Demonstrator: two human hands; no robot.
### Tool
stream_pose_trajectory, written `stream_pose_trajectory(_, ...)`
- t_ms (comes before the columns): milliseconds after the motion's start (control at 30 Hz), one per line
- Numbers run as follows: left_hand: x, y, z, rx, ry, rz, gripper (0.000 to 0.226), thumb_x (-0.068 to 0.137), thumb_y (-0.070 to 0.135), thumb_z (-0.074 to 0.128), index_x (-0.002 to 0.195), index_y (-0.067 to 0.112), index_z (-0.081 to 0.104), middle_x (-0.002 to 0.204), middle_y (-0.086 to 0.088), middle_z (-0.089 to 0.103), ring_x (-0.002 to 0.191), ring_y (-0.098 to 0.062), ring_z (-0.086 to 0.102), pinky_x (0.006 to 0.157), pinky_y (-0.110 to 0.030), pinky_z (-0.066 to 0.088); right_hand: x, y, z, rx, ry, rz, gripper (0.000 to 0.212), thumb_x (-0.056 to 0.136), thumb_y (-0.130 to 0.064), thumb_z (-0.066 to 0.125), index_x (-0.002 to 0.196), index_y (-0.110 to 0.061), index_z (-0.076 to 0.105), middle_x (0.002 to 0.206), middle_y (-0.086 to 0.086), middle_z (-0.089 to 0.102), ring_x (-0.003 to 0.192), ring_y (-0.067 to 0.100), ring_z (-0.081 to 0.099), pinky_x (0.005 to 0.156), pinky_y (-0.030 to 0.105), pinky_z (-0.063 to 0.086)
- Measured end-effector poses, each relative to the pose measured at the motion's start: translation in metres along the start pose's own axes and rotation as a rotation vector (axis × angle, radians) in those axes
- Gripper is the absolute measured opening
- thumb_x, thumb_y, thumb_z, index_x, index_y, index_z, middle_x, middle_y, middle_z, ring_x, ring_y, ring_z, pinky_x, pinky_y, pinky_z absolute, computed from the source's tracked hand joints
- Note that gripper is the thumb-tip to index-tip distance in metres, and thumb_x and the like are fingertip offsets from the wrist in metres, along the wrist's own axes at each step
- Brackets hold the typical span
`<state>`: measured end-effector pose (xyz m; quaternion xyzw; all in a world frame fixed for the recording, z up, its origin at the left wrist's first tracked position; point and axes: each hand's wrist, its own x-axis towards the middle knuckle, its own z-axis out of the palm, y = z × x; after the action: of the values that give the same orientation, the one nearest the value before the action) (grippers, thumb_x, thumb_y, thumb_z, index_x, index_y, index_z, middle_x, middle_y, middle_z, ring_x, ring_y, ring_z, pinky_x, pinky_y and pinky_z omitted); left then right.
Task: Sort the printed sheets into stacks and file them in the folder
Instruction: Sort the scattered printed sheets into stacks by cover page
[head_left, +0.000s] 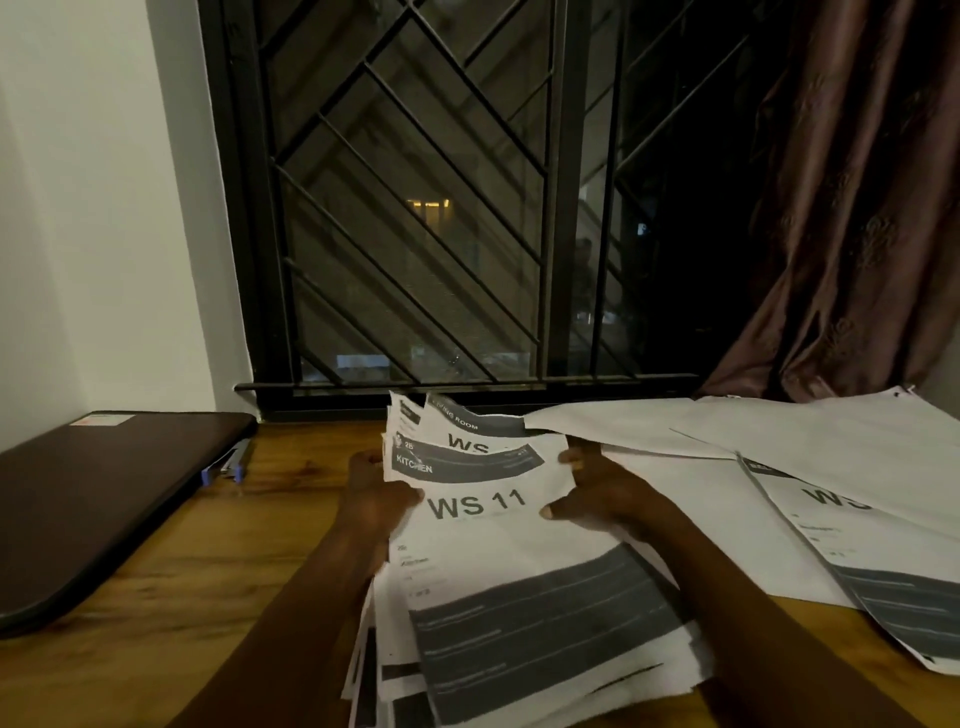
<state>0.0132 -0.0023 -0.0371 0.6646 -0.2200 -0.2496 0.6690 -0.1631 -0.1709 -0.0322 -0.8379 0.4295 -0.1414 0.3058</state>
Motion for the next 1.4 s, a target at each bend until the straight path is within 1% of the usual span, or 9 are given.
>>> stream_pose_trajectory(167, 0.004, 0.003, -0.011, -0.106, 0.018, -0.043, 0.038, 0.087, -0.010, 0.059, 0.120, 0.005, 0.048, 0.105, -0.018, 0.065, 0.073, -0.028, 0.065, 0.057, -0.035, 0.051, -0.005, 0.001, 0.004, 0.223, 0.088, -0.152, 0.125, 0.043, -0.071, 0.081, 0.144, -0.025, 0.024, 0.142, -0.002, 0.045, 0.132, 0.023, 0.044, 0.104, 0.040, 0.041)
stream_pose_trajectory(333, 0.008, 0.000, -0.025, -0.191, 0.005, -0.029, 0.029, 0.092, -0.001, 0.057, 0.121, 0.000, 0.052, 0.107, -0.017, 0.067, 0.082, -0.033, 0.066, 0.063, -0.038, 0.052, -0.008, -0.002, 0.000, 0.483, -0.067, -0.101, 0.059, 0.067, -0.046, 0.081, 0.115, -0.029, 0.051, 0.123, -0.008, 0.059, 0.110, 0.018, 0.056, 0.099, 0.038, 0.044)
stream_pose_trajectory(500, 0.011, -0.005, -0.020, -0.163, 0.013, 0.047, 0.016, 0.093, 0.008, 0.060, 0.108, 0.010, 0.058, 0.110, -0.017, 0.069, 0.085, -0.032, 0.069, 0.072, -0.043, 0.056, -0.008, -0.007, -0.004, 0.587, -0.181, -0.018, 0.063, 0.077, -0.037, 0.076, 0.129, -0.015, 0.048, 0.130, 0.001, 0.056, 0.114, 0.025, 0.058, 0.098, 0.040, 0.047)
stream_pose_trajectory(600, 0.003, 0.000, -0.018, -0.007, 0.018, 0.113, 0.030, 0.087, 0.024, 0.070, 0.112, 0.017, 0.055, 0.100, -0.008, 0.071, 0.079, -0.026, 0.069, 0.053, -0.031, 0.054, -0.007, -0.006, -0.008, 0.678, -0.167, -0.111, 0.044, 0.082, -0.026, 0.071, 0.122, -0.019, 0.055, 0.122, 0.001, 0.064, 0.105, 0.020, 0.063, 0.092, 0.036, 0.051)
stream_pose_trajectory(700, 0.002, 0.005, -0.028, -0.161, -0.120, 0.034, 0.067, 0.070, 0.036, 0.083, 0.126, 0.015, 0.053, 0.110, -0.010, 0.071, 0.094, -0.032, 0.071, 0.078, -0.051, 0.057, -0.011, -0.010, -0.012, 0.720, -0.122, -0.190, 0.035, 0.089, -0.023, 0.063, 0.121, -0.025, 0.051, 0.118, -0.005, 0.062, 0.111, 0.021, 0.058, 0.092, 0.035, 0.047)
stream_pose_trajectory(833, -0.008, 0.022, -0.035, -0.307, -0.317, -0.047, 0.042, 0.080, 0.022, 0.071, 0.120, 0.012, 0.063, 0.114, -0.016, 0.070, 0.103, -0.037, 0.067, 0.089, -0.056, 0.052, -0.023, -0.022, -0.020, 0.811, -0.123, -0.262, 0.029, 0.091, -0.024, 0.060, 0.118, -0.029, 0.050, 0.109, -0.009, 0.063, 0.101, 0.013, 0.060, 0.070, 0.018, 0.052)
stream_pose_trajectory(1000, -0.018, 0.071, -0.027, -0.107, -0.157, 0.211, 0.029, 0.089, -0.001, 0.059, 0.118, 0.004, 0.062, 0.112, -0.019, 0.069, 0.086, -0.031, 0.068, 0.072, -0.036, 0.055, -0.037, -0.051, -0.034, 0.907, 0.019, -0.364, 0.028, 0.089, -0.008, 0.061, 0.112, -0.023, 0.057, 0.108, -0.004, 0.068, 0.092, 0.006, 0.064, 0.062, 0.012, 0.053)
stream_pose_trajectory(1167, -0.039, 0.145, -0.013, -0.048, -0.098, 0.552, 0.016, 0.089, 0.008, 0.065, 0.096, 0.022, 0.066, 0.096, -0.002, 0.073, 0.071, -0.012, 0.071, 0.061, -0.026, 0.056, -0.050, -0.096, -0.078, 0.873, 0.207, -0.500, 0.036, 0.087, 0.005, 0.057, 0.109, -0.024, 0.058, 0.097, -0.001, 0.065, 0.093, 0.020, 0.062, 0.077, 0.036, 0.054)
stream_pose_trajectory(1400, -0.059, 0.164, -0.011, -0.140, -0.089, 0.743, 0.023, 0.084, 0.011, 0.070, 0.101, 0.024, 0.061, 0.094, 0.004, 0.071, 0.077, -0.006, 0.071, 0.063, -0.022, 0.056, -0.071, -0.120, -0.103, 0.982, 0.043, -0.581, 0.021, 0.083, -0.028, 0.069, 0.103, -0.030, 0.062, 0.099, 0.000, 0.074, 0.086, 0.019, 0.072, 0.072, 0.037, 0.060)
